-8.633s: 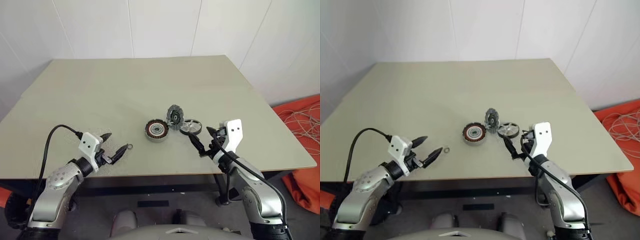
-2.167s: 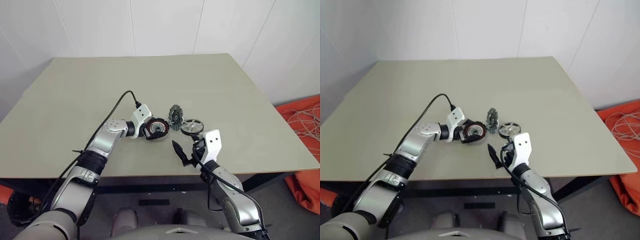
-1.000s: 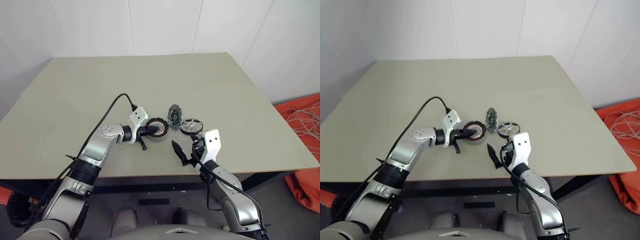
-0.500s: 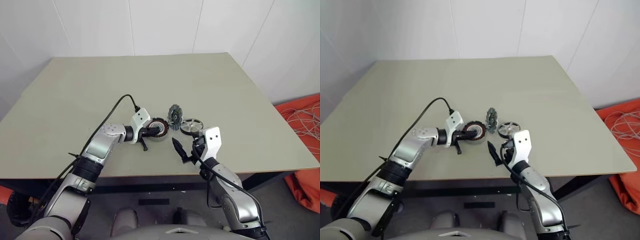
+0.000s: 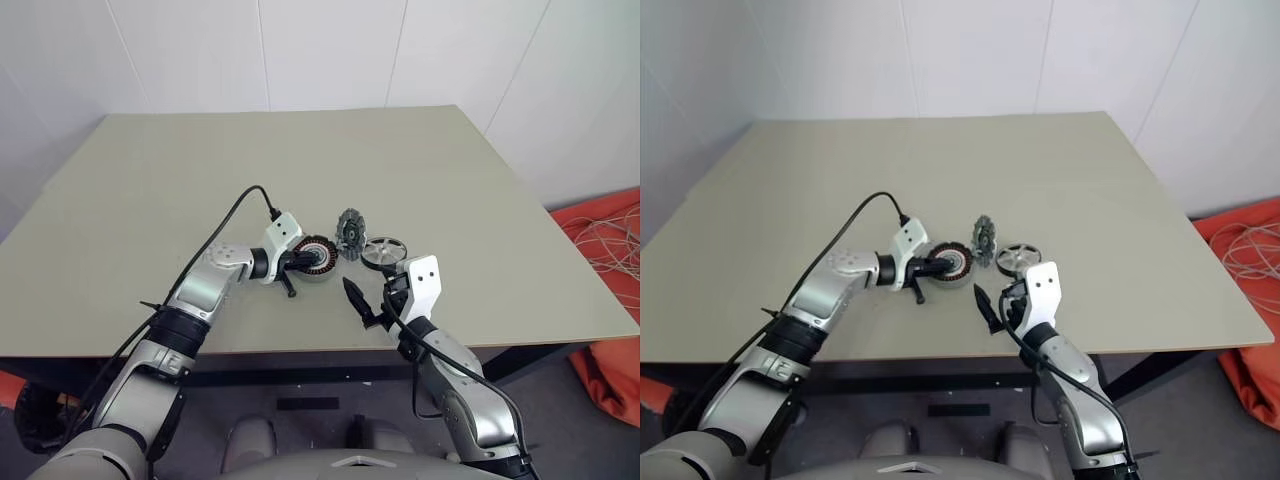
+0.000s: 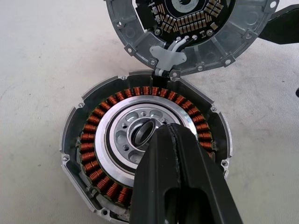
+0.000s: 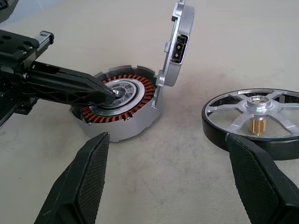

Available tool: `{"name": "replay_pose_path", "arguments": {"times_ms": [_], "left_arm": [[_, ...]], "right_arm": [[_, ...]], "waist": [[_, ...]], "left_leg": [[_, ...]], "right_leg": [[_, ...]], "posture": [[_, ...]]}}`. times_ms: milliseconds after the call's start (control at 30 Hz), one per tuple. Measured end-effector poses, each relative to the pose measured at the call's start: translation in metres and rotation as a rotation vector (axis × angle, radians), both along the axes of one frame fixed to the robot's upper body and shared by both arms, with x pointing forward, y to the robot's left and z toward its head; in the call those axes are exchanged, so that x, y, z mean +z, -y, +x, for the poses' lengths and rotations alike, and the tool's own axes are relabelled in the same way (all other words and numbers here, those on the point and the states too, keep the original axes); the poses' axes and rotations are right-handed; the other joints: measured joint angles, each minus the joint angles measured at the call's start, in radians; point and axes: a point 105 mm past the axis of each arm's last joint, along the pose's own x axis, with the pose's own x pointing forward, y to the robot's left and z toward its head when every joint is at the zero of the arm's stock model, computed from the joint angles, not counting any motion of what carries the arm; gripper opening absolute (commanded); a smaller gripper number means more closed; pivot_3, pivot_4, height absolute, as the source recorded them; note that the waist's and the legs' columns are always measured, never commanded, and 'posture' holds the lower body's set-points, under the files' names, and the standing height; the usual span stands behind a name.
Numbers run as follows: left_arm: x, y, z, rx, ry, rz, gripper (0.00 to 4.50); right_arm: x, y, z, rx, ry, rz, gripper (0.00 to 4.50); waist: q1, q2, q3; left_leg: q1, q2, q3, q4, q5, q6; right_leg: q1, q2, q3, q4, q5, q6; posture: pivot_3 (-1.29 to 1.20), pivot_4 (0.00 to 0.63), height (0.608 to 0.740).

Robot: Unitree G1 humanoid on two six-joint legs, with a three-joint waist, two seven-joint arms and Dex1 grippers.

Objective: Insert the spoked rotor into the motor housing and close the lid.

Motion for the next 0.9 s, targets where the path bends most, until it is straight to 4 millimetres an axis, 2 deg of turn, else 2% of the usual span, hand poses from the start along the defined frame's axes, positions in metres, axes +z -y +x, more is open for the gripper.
{"name": "replay_pose_path", "arguments": {"times_ms": [100, 233, 333, 433, 600, 900], "left_arm": [[0.009, 0.007, -0.004, -0.031, 0.009, -0.044, 0.01], [0.035, 0.016, -0.009, -0.063, 0.046, -0.139, 0.01], [0.041, 0.015, -0.006, -0.036, 0.065, -0.143, 0.01], [0.039, 0.01, 0.0, 0.005, 0.073, -0.123, 0.01], [0.024, -0.001, 0.007, 0.066, 0.047, -0.068, 0.01], [0.016, -0.002, 0.008, 0.074, 0.033, -0.055, 0.01]], "right_arm": [[0.0, 0.0, 0.0, 0.0, 0.0, 0.0, 4.5], [0.0, 0.0, 0.0, 0.001, 0.001, 0.001, 4.5], [0.002, -0.001, 0.001, 0.002, 0.005, 0.001, 4.5], [0.002, -0.002, 0.002, 0.005, 0.005, 0.002, 4.5], [0.001, -0.003, 0.002, 0.007, -0.002, 0.001, 4.5], [0.001, -0.003, 0.001, 0.008, -0.003, -0.006, 4.5]], "waist": [[0.001, 0.0, 0.0], [0.001, 0.0, 0.0], [0.0, 0.0, 0.0], [0.0, 0.0, 0.0], [0.0, 0.0, 0.0], [0.002, 0.0, 0.0]], "left_leg": [[0.0, 0.0, 0.0, 0.0, 0.0, 0.0], [0.0, 0.0, 0.0, 0.0, 0.0, 0.0], [0.0, 0.0, 0.0, 0.0, 0.0, 0.0], [0.0, 0.0, 0.0, 0.001, 0.0, 0.0], [0.0, 0.0, 0.0, 0.0, 0.0, 0.0], [-0.001, 0.0, 0.0, 0.001, 0.0, 0.0]], "right_leg": [[0.0, 0.0, 0.0, 0.0, 0.0, 0.0], [0.0, 0.0, 0.0, 0.0, 0.0, 0.0], [0.0, 0.0, 0.0, 0.001, 0.0, 0.0], [0.0, 0.0, 0.0, 0.001, 0.0, 0.0], [0.0, 0.0, 0.0, 0.0, 0.0, 0.0], [0.0, 0.0, 0.0, 0.0, 0.0, 0.0]], "posture": [[0.0, 0.0, 0.74], [0.0, 0.0, 0.74], [0.0, 0.0, 0.74], [0.0, 0.0, 0.74], [0.0, 0.0, 0.74], [0.0, 0.0, 0.74]]}}
